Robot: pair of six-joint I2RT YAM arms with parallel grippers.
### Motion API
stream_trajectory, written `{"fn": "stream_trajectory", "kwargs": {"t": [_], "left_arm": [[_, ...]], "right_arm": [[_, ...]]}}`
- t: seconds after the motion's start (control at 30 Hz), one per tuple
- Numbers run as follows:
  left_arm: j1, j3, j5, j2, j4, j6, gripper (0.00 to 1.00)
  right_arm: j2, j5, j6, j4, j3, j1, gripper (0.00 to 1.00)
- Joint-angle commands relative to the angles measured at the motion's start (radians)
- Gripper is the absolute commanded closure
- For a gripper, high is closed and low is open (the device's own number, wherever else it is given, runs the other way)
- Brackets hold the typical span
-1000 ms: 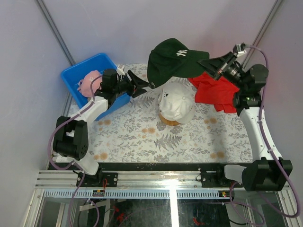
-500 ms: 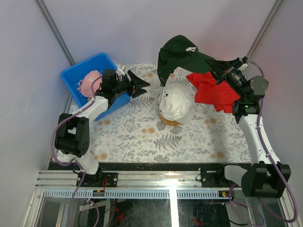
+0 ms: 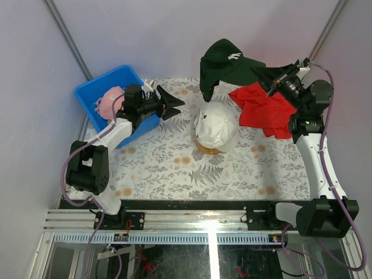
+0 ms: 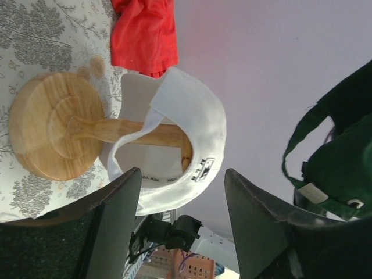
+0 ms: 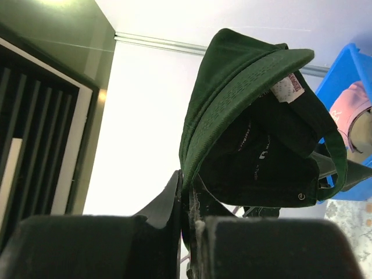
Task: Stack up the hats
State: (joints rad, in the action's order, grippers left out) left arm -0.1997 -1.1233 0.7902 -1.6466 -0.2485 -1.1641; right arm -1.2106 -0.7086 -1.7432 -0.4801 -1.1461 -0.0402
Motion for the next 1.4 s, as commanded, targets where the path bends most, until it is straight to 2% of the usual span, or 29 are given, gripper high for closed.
{"fn": "stream_trajectory", "kwargs": {"t": [0.0, 0.23, 0.33, 0.47, 0.83, 1.23, 1.3, 1.37], "left_arm": [[0.011, -0.017, 0.014, -0.057, -0.002, 0.062, 0.43], [-0.021, -0.138, 0.095, -0.208, 0.113, 0.232, 0.43], [-0.034, -0.183, 0.098, -0.233, 0.192, 0.316, 0.43], [-0.047, -0.178, 0.103, -0.24, 0.217, 0.363, 0.46], [-0.105, -0.167, 0.1, -0.258, 0.229, 0.4, 0.48], [-0.156, -0.248, 0.075, -0.333, 0.226, 0.382, 0.48], [-0.165, -0.258, 0.065, -0.347, 0.227, 0.375, 0.54], [-0.17, -0.259, 0.051, -0.357, 0.224, 0.363, 0.64]], "right_arm": [[0.004, -0.023, 0.12, 0.039, -0.076, -0.004, 1.0], [-0.03, -0.038, 0.107, -0.001, -0.076, -0.003, 1.0], [-0.043, -0.038, 0.099, -0.012, -0.076, -0.003, 1.0], [-0.051, -0.036, 0.084, -0.035, -0.063, -0.003, 1.0], [-0.07, -0.033, 0.065, -0.077, -0.029, -0.003, 1.0], [-0.07, -0.049, 0.057, -0.1, 0.01, -0.003, 1.0], [-0.074, -0.058, 0.059, -0.1, 0.011, -0.003, 1.0], [-0.08, -0.072, 0.06, -0.106, 0.009, -0.003, 1.0]]}}
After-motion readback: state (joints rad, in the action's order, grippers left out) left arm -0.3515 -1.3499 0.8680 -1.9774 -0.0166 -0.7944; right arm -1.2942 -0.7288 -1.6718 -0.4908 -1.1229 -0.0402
